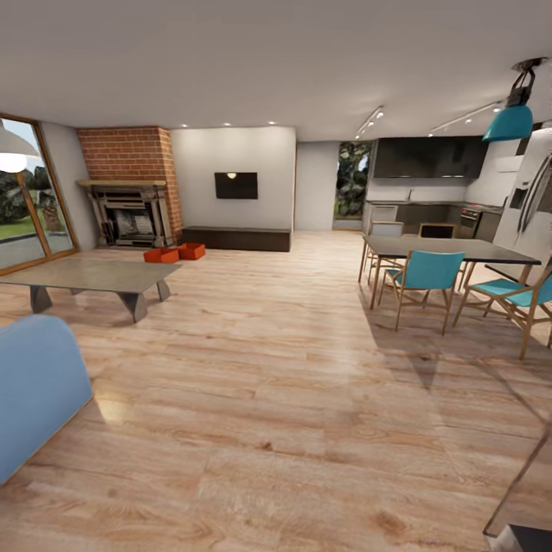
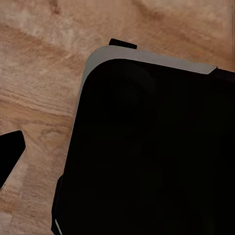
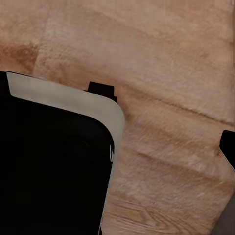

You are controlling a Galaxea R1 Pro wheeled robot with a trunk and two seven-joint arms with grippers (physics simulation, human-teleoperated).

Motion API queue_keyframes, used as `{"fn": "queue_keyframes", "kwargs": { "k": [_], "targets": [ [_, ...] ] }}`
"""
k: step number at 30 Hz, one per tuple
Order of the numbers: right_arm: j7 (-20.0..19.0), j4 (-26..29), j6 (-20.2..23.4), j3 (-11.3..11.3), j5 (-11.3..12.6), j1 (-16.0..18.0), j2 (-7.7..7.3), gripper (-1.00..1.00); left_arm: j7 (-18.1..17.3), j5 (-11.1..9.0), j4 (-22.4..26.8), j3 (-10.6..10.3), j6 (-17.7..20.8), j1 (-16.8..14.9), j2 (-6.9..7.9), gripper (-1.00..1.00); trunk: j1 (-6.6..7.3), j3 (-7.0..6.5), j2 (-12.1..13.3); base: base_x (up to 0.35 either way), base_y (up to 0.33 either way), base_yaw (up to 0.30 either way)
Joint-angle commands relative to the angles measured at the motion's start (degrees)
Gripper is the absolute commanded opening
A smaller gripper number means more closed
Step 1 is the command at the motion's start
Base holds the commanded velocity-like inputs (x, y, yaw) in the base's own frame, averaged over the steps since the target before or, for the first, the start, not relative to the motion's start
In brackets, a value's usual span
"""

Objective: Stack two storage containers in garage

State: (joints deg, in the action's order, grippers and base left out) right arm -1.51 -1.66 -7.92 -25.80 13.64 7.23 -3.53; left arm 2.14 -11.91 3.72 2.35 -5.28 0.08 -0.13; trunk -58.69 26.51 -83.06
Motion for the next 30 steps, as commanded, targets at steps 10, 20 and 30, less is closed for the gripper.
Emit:
{"fn": "queue_keyframes", "kwargs": {
  "k": [10,20,30],
  "targets": [
    [-0.14,-0.19,-0.34,-0.64,0.46,0.07,-0.02,1.00,0.06,-0.21,-0.01,0.29,-0.09,0.01,0.02,1.00,-0.03,0.05,-0.02,0.333,0.095,-0.007],
    [-0.15,-0.16,-0.38,-0.65,0.42,0.07,-0.07,1.00,0.06,-0.22,-0.03,0.31,-0.41,0.01,0.04,1.00,-0.03,0.05,-0.02,0.333,0.095,0.000],
    [-0.07,-0.19,-0.26,-0.65,0.42,0.07,-0.07,1.00,0.06,-0.31,-0.03,0.35,-0.45,0.01,0.04,1.00,-0.03,0.05,-0.02,0.333,0.095,0.000]
  ]
}}
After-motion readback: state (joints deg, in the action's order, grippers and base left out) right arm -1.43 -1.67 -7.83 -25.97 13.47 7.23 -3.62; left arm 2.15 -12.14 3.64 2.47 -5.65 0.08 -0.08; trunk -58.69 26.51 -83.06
